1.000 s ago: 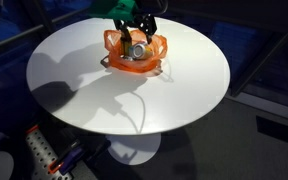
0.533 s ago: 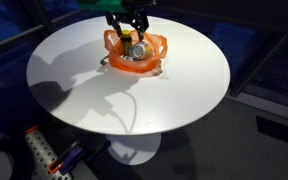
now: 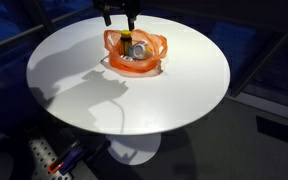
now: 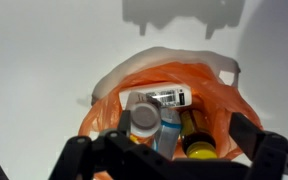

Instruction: Put the two white bottles in the plastic

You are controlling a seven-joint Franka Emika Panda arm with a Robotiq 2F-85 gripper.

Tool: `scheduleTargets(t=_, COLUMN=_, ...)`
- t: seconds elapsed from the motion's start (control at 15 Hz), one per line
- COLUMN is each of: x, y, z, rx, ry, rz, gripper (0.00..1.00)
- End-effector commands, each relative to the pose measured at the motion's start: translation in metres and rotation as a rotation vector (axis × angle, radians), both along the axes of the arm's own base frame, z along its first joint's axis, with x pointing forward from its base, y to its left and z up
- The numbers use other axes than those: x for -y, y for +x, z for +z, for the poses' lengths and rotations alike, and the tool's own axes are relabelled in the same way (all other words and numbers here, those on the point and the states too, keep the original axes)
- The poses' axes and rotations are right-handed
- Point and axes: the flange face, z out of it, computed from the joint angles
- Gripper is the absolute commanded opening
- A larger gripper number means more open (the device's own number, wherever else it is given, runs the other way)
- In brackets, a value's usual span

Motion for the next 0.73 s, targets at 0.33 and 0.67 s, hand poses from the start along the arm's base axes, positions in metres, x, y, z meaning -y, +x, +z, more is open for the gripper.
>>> scheduleTargets(t=0.33, x=-0.013, y=-0.001, z=0.08, rx=-0.166, ry=0.083, rz=-0.067, gripper=1.0)
scheduleTargets(t=0.67, x=-0.012, y=-0.002, z=0.081, rx=-0.155, ry=0.073, rz=-0.04, gripper=1.0)
